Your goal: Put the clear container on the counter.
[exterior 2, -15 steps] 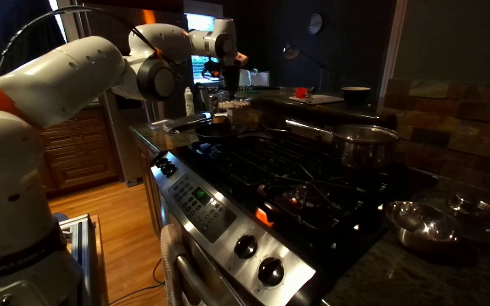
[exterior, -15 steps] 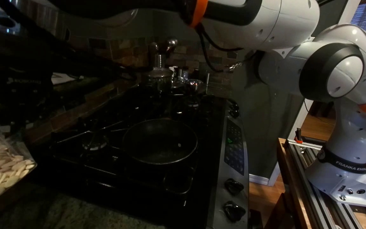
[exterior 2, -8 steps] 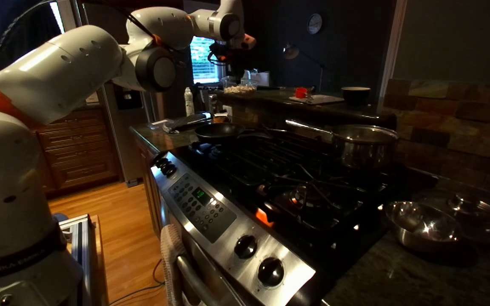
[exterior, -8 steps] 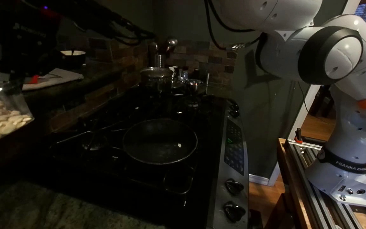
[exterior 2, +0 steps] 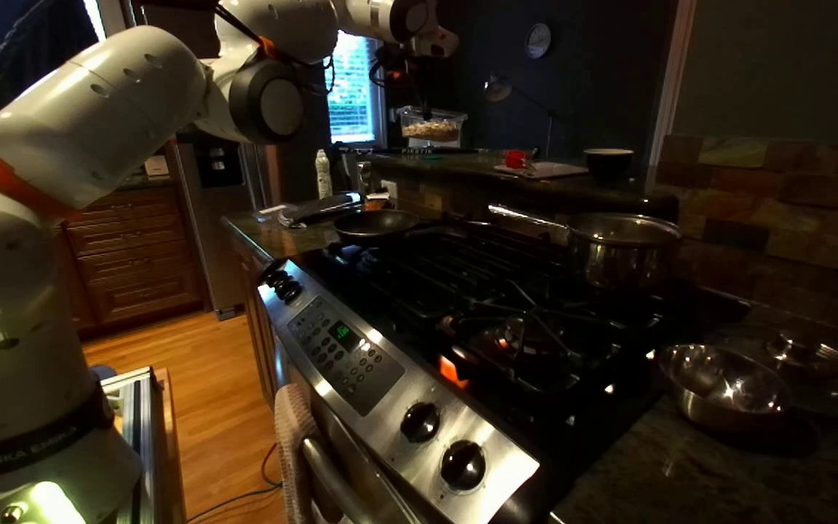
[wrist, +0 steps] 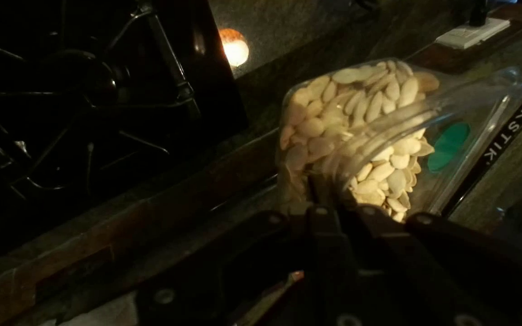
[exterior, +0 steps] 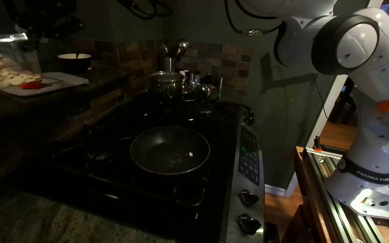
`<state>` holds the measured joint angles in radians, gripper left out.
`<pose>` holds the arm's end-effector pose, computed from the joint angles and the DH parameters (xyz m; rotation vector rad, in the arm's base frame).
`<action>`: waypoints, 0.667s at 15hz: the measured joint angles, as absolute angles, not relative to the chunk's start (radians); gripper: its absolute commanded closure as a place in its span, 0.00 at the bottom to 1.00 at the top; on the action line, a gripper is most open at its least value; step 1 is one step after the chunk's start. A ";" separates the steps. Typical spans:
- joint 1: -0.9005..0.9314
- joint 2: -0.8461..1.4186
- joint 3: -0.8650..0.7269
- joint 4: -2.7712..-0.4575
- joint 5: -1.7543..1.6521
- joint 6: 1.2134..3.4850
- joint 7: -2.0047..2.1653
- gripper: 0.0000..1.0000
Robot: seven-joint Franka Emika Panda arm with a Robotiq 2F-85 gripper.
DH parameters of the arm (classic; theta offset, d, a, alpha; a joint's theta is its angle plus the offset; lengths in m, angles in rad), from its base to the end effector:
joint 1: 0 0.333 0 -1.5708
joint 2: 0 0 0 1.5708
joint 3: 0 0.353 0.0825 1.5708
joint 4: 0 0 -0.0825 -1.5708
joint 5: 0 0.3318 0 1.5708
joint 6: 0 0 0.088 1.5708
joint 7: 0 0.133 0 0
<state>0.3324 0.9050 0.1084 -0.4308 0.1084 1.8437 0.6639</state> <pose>0.7155 0.2921 0.5731 -2.6500 0.3852 -0.4696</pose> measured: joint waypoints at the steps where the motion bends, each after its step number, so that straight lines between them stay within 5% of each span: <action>1: 0.328 0.902 0.108 -0.431 0.109 1.846 0.667 0.99; 10: 0.329 0.897 0.112 -0.431 0.109 1.847 0.669 0.95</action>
<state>0.3285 0.8972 0.1118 -0.4311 0.1093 1.8475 0.6687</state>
